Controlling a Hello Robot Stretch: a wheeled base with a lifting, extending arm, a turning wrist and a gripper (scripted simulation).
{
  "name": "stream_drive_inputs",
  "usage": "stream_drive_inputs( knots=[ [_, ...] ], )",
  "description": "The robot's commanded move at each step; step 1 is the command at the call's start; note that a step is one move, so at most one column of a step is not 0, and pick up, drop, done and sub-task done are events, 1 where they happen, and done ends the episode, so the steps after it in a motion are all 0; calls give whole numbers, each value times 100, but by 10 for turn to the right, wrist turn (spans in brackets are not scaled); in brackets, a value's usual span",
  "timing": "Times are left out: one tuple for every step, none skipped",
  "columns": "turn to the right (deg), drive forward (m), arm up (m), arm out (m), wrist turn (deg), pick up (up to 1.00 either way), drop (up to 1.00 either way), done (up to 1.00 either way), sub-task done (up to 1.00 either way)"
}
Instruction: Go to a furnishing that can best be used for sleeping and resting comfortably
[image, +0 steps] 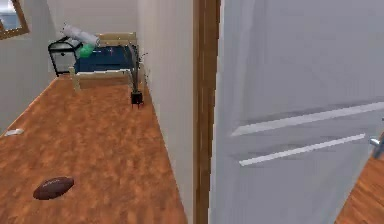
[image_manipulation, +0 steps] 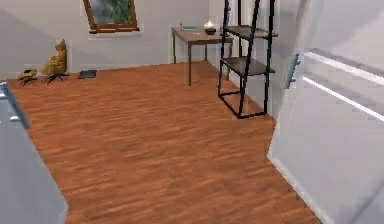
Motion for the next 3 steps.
stream_drive_inputs(
  knots=[
    [450,0,0,0,0,0,0,0,0],
    [450,0,0,0,0,0,0,0,0],
    [270,0,0,0,0,0,0,0,0]
  ],
)
